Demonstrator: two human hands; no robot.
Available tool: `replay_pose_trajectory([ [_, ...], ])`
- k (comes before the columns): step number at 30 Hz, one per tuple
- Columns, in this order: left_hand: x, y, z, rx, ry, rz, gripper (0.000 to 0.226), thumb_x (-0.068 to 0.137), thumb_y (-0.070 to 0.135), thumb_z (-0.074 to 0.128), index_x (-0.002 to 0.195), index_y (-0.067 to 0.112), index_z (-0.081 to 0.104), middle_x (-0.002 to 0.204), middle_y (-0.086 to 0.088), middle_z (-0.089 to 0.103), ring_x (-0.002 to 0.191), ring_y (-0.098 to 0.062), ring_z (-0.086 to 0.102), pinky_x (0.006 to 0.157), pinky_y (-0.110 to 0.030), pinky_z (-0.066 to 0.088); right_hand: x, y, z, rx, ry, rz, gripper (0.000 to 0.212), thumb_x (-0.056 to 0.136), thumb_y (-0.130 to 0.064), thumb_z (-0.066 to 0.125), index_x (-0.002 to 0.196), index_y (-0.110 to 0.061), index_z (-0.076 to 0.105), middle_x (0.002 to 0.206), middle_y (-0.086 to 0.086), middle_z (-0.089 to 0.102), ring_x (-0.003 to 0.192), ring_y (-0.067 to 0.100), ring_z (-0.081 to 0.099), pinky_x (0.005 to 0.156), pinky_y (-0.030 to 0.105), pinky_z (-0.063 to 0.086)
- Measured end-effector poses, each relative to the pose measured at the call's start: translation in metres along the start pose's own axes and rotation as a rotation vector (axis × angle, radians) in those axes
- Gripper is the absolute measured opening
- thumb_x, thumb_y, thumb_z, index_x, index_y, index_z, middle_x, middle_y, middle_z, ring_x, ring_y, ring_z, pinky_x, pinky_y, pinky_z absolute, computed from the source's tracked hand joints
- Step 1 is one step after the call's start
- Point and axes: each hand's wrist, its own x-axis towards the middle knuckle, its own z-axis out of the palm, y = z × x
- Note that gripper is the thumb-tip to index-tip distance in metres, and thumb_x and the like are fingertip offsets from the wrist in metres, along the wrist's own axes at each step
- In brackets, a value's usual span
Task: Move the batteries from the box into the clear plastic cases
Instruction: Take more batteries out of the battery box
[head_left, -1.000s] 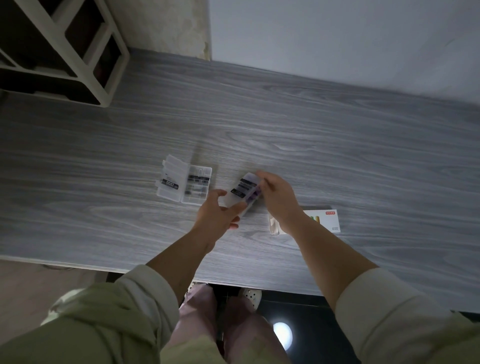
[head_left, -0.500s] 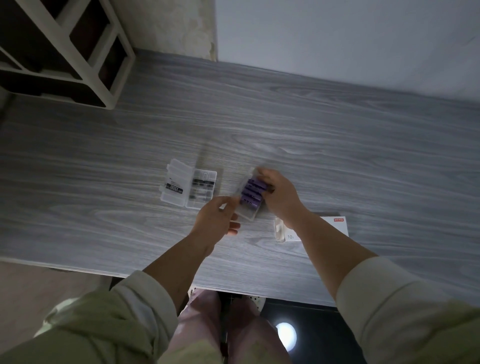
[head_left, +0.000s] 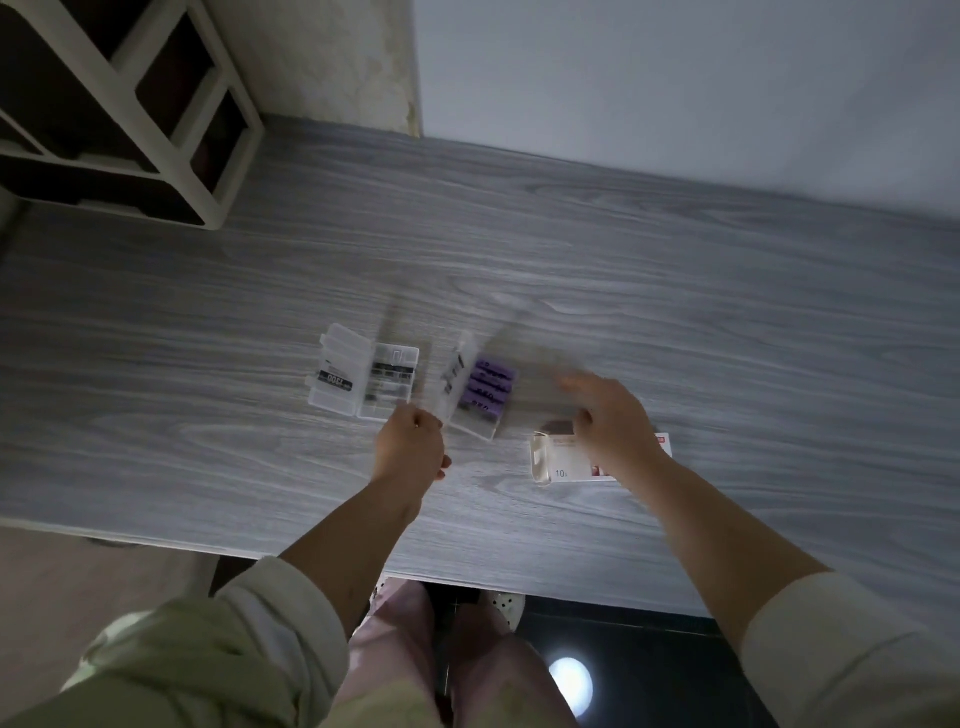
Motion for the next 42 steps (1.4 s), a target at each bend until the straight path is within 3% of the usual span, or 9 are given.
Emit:
replay_pose_trajectory([
  [3, -0.01, -0.006, 0.015, 0.004, -0.025, -0.054, 0.022, 0.097, 0.01, 0.035, 0.106, 0.006, 0.055, 0.079, -0.006, 0.056, 0.064, -0.018, 0.056, 0.059, -0.031, 0.049, -0.021, 0.026, -0.016, -0.103, -0.04, -0.019, 0.059, 0.075, -0.001, 0.051, 0.126, -0.028, 0.057, 0.128, -0.003, 0.056, 0.126, 0.019, 0.044, 0.102, 0.032, 0.036],
  [5, -0.016, -0.008, 0.026, -0.018, -0.063, -0.065, 0.021, 0.096, 0.009, 0.038, 0.104, 0.006, 0.058, 0.079, -0.007, 0.057, 0.065, -0.019, 0.058, 0.061, -0.032, 0.05, -0.034, 0.04, -0.022, -0.271, -0.109, -0.066, 0.061, 0.074, -0.013, 0.058, 0.131, -0.032, 0.05, 0.135, -0.007, 0.05, 0.133, 0.021, 0.035, 0.109, 0.042, 0.024],
  [9, -0.027, -0.005, 0.049, -0.143, -0.21, -0.094, 0.021, 0.097, 0.004, 0.042, 0.1, 0.005, 0.063, 0.085, -0.012, 0.063, 0.075, -0.023, 0.064, 0.07, -0.033, 0.058, -0.051, 0.061, -0.022, -0.382, -0.171, -0.062, 0.067, 0.077, -0.028, 0.066, 0.137, -0.038, 0.037, 0.142, -0.008, 0.037, 0.135, 0.021, 0.026, 0.109, 0.043, 0.016],
  [17, -0.036, -0.007, 0.077, -0.283, -0.282, -0.122, 0.032, 0.096, -0.002, 0.041, 0.124, 0.006, 0.055, 0.114, -0.015, 0.063, 0.105, -0.025, 0.063, 0.093, -0.038, 0.053, -0.054, 0.056, -0.025, -0.344, -0.102, -0.082, 0.056, 0.082, -0.024, 0.068, 0.133, -0.032, 0.046, 0.136, -0.005, 0.045, 0.129, 0.022, 0.033, 0.104, 0.042, 0.029],
  [22, -0.032, -0.007, 0.079, -0.394, -0.235, -0.178, 0.026, 0.098, 0.005, 0.042, 0.121, 0.004, 0.056, 0.102, -0.014, 0.066, 0.094, -0.024, 0.065, 0.09, -0.037, 0.053, -0.055, 0.036, -0.039, -0.383, -0.074, -0.155, 0.056, 0.081, -0.02, 0.066, 0.132, -0.033, 0.046, 0.13, -0.006, 0.045, 0.123, 0.02, 0.033, 0.097, 0.038, 0.036],
  [28, -0.035, -0.003, 0.076, -0.565, -0.26, -0.242, 0.015, 0.096, 0.004, 0.045, 0.1, 0.0, 0.058, 0.094, -0.016, 0.066, 0.089, -0.027, 0.066, 0.084, -0.035, 0.055, -0.051, 0.002, -0.054, -0.548, -0.053, -0.275, 0.055, 0.08, -0.016, 0.064, 0.128, -0.036, 0.046, 0.12, -0.008, 0.046, 0.117, 0.017, 0.033, 0.093, 0.037, 0.031],
  [36, -0.029, -0.007, 0.068, -0.66, -0.25, -0.317, 0.015, 0.096, 0.004, 0.046, 0.094, -0.001, 0.06, 0.097, -0.018, 0.064, 0.093, -0.03, 0.058, 0.098, -0.042, 0.047, -0.047, -0.018, -0.057, -0.642, -0.035, -0.362, 0.057, 0.076, -0.014, 0.067, 0.126, -0.034, 0.05, 0.121, -0.008, 0.047, 0.119, 0.019, 0.033, 0.095, 0.038, 0.029],
  [42, -0.03, -0.006, 0.059, -0.701, -0.28, -0.337, 0.015, 0.096, 0.0, 0.046, 0.096, -0.005, 0.06, 0.083, -0.018, 0.063, 0.08, -0.026, 0.057, 0.09, -0.037, 0.05, -0.048, -0.021, -0.059, -0.629, -0.062, -0.337, 0.052, 0.08, -0.017, 0.065, 0.126, -0.036, 0.049, 0.121, -0.008, 0.046, 0.119, 0.018, 0.033, 0.094, 0.037, 0.028],
])
